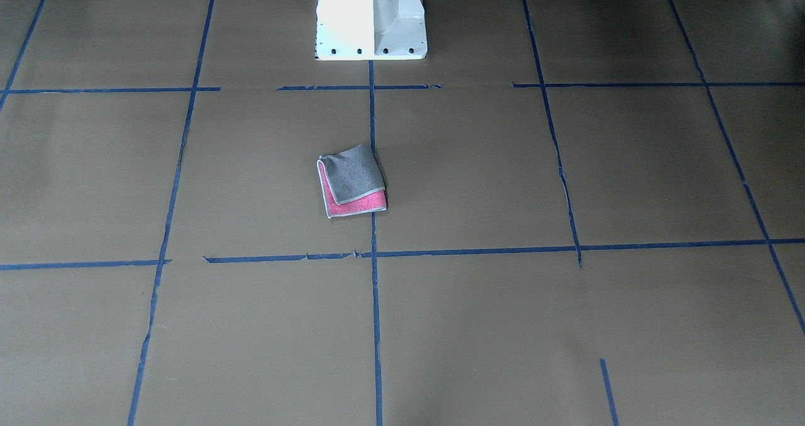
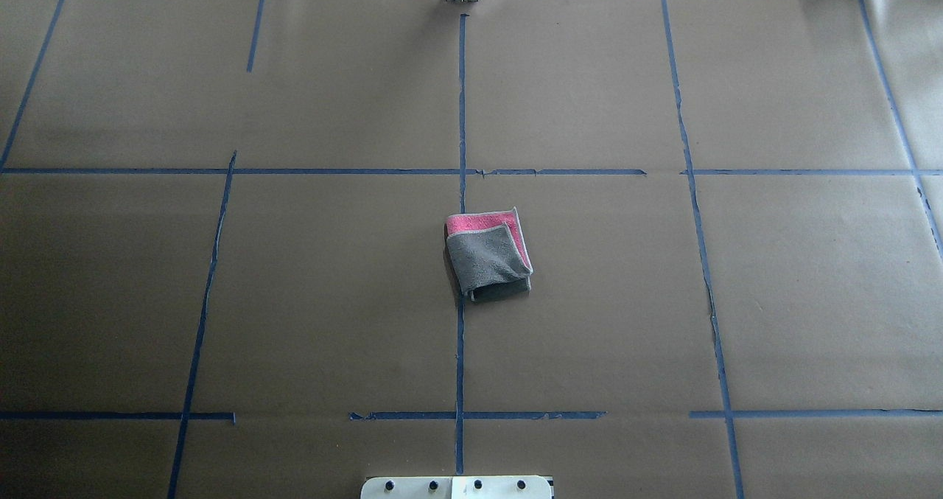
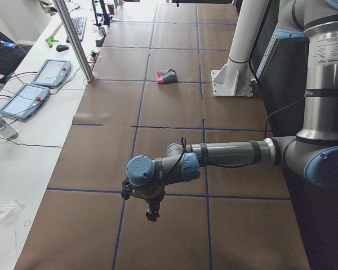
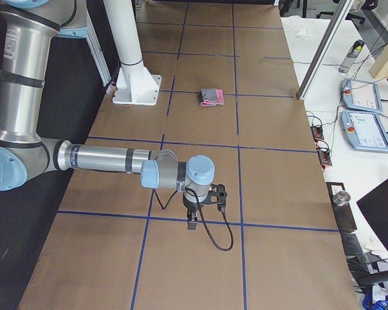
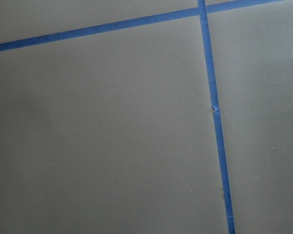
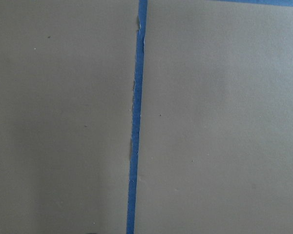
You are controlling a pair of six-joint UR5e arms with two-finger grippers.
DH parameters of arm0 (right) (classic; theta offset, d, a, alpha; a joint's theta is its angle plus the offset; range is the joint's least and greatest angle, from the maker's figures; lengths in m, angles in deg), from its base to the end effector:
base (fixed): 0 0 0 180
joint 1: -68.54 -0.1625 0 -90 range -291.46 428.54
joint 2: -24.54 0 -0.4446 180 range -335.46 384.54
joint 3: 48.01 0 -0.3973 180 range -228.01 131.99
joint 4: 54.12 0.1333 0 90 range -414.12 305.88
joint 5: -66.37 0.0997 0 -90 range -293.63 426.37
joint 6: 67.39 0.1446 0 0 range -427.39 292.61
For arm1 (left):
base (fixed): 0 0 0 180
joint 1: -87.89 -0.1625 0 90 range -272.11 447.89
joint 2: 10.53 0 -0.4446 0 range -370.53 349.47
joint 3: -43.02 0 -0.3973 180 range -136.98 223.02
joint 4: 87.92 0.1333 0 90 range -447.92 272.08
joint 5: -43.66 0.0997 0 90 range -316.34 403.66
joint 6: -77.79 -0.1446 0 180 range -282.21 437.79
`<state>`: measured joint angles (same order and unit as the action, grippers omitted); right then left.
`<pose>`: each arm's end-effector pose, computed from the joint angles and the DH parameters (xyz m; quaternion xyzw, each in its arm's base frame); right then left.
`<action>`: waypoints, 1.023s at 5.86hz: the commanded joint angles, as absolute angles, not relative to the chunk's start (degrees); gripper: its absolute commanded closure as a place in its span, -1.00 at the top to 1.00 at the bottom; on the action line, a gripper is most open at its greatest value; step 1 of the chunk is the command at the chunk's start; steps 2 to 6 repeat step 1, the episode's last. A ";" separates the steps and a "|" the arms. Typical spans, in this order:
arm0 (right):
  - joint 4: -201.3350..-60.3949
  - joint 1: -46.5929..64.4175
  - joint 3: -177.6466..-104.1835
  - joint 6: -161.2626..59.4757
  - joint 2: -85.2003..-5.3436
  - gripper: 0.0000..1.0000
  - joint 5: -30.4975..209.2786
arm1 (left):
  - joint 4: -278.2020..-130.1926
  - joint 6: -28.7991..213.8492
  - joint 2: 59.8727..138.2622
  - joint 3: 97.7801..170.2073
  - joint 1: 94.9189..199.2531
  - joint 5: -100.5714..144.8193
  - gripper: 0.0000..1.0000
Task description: Fold towel twice with both arms
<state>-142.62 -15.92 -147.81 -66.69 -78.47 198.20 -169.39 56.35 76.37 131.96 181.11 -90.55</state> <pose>-0.0013 -0.3948 0.7286 -0.0333 -0.3557 -0.0341 0.9334 -0.0575 -0.4442 0.7583 -0.0202 0.3872 0.1047 0.9158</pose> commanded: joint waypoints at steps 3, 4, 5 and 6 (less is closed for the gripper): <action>-142.62 -15.92 -147.76 -66.69 -78.47 1.00 198.20 | -169.39 56.35 76.31 131.97 181.05 -90.55 1.00; -142.62 -15.92 -147.76 -66.69 -78.47 1.00 198.20 | -169.39 56.35 76.31 131.97 181.05 -90.55 1.00; -142.62 -15.92 -147.76 -66.69 -78.47 1.00 198.20 | -169.39 56.35 76.31 131.97 181.05 -90.55 1.00; -142.62 -15.92 -147.76 -66.69 -78.47 1.00 198.20 | -169.39 56.35 76.31 131.97 181.05 -90.55 1.00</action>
